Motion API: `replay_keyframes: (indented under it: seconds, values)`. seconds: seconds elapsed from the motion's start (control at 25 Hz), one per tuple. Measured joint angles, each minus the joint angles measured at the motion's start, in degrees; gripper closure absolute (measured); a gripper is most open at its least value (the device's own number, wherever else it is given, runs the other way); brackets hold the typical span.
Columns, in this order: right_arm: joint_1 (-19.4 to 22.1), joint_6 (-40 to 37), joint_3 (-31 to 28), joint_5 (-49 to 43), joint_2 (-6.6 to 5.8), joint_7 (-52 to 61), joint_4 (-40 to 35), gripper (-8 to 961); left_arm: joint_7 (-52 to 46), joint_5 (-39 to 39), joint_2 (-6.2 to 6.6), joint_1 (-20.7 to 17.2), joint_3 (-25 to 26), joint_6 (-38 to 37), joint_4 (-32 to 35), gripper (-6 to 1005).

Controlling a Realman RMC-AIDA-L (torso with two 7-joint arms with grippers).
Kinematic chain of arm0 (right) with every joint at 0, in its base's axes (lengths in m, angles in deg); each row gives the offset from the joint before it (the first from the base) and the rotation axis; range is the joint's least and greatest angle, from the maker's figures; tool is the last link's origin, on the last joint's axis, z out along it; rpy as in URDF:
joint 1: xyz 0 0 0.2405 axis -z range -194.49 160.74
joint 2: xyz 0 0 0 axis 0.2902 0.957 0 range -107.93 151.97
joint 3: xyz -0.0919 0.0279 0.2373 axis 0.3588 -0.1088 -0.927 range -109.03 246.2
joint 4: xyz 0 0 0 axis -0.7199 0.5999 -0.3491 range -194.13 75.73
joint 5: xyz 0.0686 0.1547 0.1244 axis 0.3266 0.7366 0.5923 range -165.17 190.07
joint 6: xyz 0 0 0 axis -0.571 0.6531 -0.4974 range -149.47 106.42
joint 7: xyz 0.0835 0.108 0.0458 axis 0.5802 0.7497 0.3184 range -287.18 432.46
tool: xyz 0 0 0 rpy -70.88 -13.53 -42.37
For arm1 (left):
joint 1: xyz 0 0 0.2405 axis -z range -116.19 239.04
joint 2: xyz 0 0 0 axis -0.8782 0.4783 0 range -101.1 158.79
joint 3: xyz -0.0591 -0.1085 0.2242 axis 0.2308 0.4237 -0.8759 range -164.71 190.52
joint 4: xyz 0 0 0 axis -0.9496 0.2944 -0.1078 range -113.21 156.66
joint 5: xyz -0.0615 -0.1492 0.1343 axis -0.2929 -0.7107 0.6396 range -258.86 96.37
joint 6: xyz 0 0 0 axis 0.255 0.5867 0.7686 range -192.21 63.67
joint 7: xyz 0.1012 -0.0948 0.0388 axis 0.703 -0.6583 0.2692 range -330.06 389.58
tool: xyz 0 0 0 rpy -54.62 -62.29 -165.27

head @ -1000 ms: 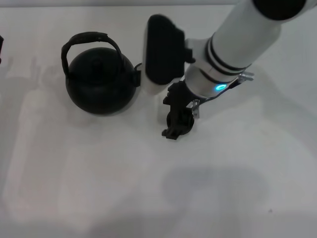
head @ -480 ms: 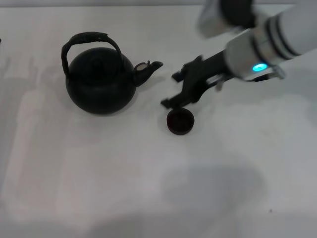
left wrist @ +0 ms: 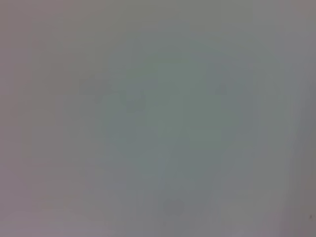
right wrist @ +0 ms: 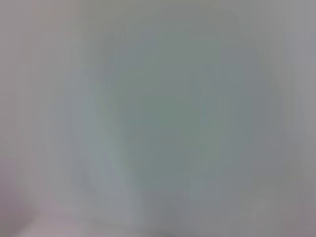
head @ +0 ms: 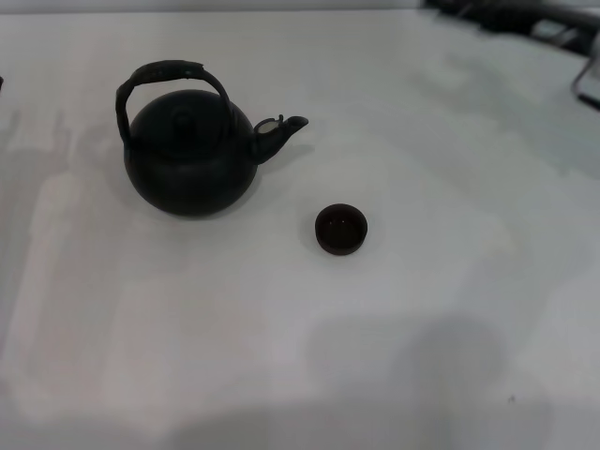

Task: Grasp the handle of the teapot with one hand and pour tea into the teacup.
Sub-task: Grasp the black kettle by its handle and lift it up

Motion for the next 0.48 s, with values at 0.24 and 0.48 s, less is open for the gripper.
replay_keyframes:
  seconds: [0.24, 0.48]
  values:
    - [1.0, -8.4, -4.6, 27.7, 0.19, -24.3, 11.3, 108, 0.0, 3.0, 0.02, -1.0, -0.1, -0.1, -0.1, 408]
    - [1.0, -12.2, -4.8, 46.0, 0.11, -41.6, 15.9, 109, -0.7, 9.6, 0.03, -3.7, -0.1, -6.2, -3.1, 408]
